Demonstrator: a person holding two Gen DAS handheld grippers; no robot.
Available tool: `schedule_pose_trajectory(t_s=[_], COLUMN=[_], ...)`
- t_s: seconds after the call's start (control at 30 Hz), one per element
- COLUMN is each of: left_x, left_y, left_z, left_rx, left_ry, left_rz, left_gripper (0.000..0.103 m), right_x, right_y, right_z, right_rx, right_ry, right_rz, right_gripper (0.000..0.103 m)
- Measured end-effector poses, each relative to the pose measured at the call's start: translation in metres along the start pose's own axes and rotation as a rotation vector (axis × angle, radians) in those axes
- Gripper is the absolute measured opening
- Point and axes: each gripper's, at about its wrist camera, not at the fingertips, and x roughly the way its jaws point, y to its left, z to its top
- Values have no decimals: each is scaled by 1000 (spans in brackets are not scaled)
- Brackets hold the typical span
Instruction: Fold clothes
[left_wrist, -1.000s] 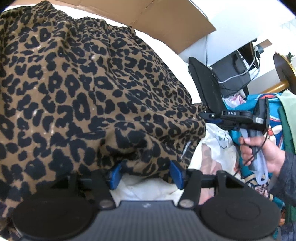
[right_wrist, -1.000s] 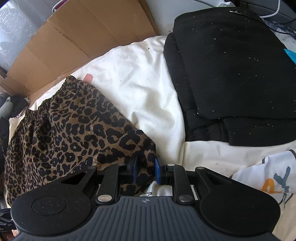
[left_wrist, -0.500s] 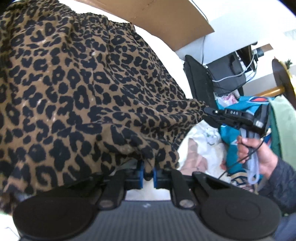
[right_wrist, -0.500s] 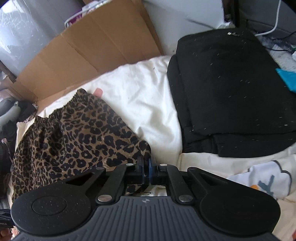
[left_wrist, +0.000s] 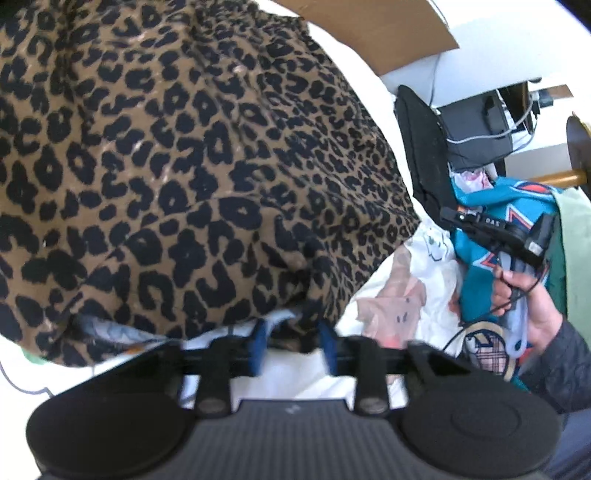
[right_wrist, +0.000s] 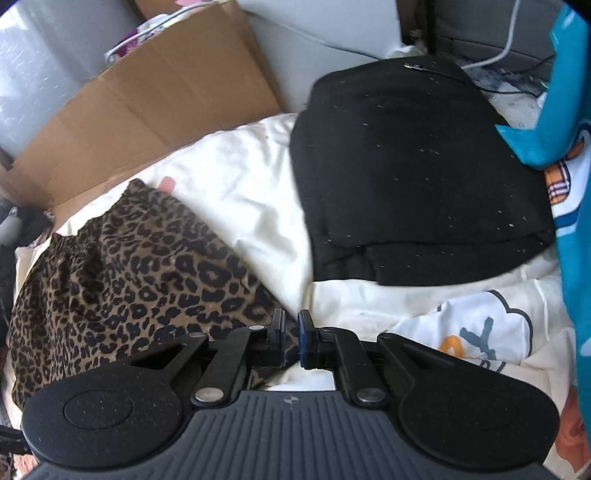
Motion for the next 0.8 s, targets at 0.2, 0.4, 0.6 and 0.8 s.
schedule_pose_trajectory(t_s=[0.2, 0.4, 0.6, 0.8], left_x=[12, 31, 31, 26], left_y=[-16, -9, -1, 8], left_z=[4, -1, -11, -16], left_rx=[69, 3, -33, -46], left_ry=[-14, 53, 100, 113], left_rz=[-6, -36, -28, 5], left_gripper=[64, 31, 5, 5], right_x=[15, 47, 65, 62], right_y=[-7, 0, -5, -10], right_z=[-2, -10, -16, -17], right_rx=[31, 13, -4, 14], right_ry=[-2, 48, 87, 80], right_rz=[15, 44, 5, 41], right_gripper=[48, 48, 48, 54])
